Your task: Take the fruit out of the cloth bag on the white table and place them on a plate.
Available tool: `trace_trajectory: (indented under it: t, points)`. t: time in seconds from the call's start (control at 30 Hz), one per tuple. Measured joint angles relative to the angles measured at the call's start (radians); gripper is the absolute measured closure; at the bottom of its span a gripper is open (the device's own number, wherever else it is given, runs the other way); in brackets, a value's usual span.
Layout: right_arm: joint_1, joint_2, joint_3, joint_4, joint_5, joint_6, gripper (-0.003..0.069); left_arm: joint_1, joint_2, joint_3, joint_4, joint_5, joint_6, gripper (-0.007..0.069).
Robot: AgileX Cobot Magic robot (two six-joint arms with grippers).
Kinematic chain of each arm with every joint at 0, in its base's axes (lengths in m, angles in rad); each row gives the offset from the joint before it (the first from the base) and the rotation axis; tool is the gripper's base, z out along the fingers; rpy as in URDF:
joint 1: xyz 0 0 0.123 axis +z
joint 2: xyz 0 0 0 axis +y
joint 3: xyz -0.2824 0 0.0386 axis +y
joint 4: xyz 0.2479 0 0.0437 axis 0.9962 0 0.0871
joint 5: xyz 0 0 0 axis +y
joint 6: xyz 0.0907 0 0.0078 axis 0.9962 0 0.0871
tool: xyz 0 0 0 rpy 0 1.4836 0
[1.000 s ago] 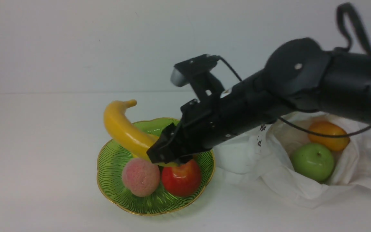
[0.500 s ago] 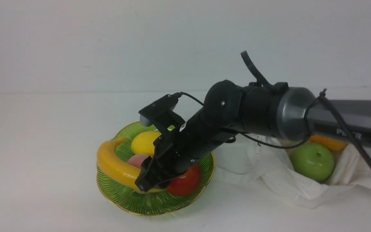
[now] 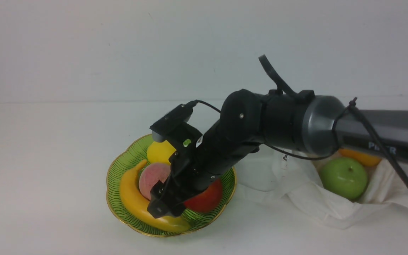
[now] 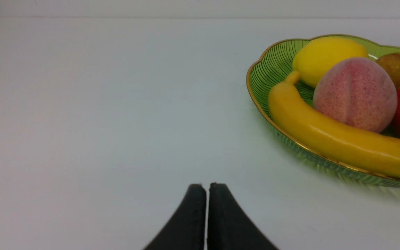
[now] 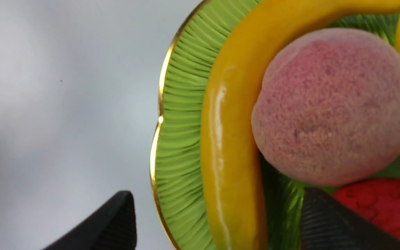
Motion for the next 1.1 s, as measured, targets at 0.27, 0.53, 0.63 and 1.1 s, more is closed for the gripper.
trace_trajectory:
  t: [0.27, 0.53, 0.63, 1.1]
  points:
    - [0.0, -0.186, -0.134, -0.421, 0.276, 0.399, 0.043, 0.0, 0.0, 0.0, 0.0, 0.0, 0.0, 0.0632]
    - [0.0, -0.553, -0.093, -0.753, 0.432, 0.726, 0.0668, 0.0, 0.0, 0.0, 0.0, 0.0, 0.0, 0.0632]
    - [0.0, -0.703, 0.013, -0.783, 0.4, 0.789, 0.0671, 0.0, 0.0, 0.0, 0.0, 0.0, 0.0, 0.0632]
    - [0.0, -1.588, 0.858, -0.942, -0.154, 1.164, 0.0671, 0.0, 0.0, 0.0, 0.0, 0.0, 0.0, 0.0632]
